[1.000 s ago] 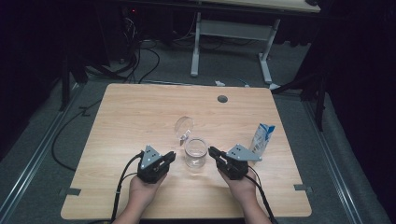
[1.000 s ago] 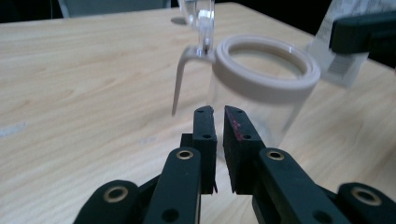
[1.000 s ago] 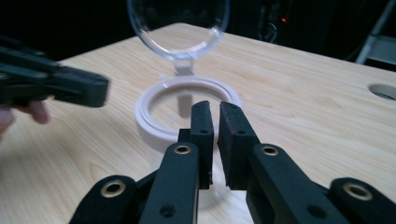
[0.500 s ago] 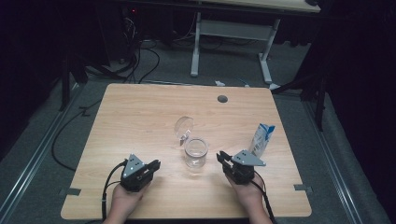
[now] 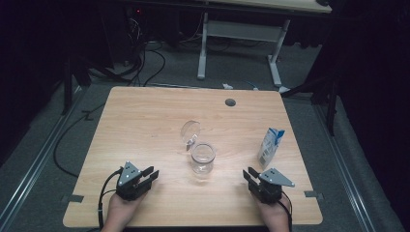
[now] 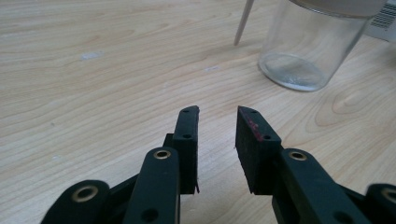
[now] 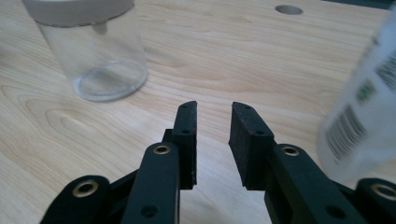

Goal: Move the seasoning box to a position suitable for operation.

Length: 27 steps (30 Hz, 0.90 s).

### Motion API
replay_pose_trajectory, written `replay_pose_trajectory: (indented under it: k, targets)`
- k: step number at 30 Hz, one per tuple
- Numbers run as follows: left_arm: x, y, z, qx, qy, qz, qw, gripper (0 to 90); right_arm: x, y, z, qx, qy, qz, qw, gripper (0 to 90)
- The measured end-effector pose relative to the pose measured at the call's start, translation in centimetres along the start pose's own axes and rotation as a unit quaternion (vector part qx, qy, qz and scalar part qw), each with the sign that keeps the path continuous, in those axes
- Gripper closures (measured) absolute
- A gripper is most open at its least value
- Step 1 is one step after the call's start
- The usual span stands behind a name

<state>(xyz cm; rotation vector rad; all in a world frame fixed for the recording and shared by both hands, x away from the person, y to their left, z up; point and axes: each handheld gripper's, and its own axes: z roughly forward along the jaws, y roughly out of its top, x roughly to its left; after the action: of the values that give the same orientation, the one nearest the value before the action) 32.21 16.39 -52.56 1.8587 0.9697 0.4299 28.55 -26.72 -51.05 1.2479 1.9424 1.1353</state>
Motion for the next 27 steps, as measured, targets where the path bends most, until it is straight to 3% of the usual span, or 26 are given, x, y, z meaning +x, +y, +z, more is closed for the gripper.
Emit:
replay_pose_trajectory:
  k: [6,9,14,19,27]
  targets:
    - [-0.5,0.3,-0.4,0.003,0.002,0.003,1.0,63.1,-1.7,-0.4,-2.0,-0.013,-0.027,0.013,0.9995,68.3]
    - [-0.5,0.5,-0.7,0.001,0.008,0.01,0.9999,59.9,-3.0,-0.5,-2.5,-0.018,-0.045,0.032,0.9983,65.9]
    - [-0.2,0.1,-0.5,0.006,-0.008,0.007,0.9999,55.0,-4.2,-0.4,-2.8,-0.024,-0.074,0.042,0.9961,59.7]
    - [-0.3,0.2,-0.8,-0.007,-0.011,0.011,0.9998,55.1,-4.9,0.7,-2.3,-0.037,-0.097,0.052,0.9933,49.9]
    - [-0.7,0.1,-0.9,-0.009,-0.019,0.013,0.9997,54.8,-5.8,2.7,-0.4,-0.035,-0.125,0.055,0.99,53.8]
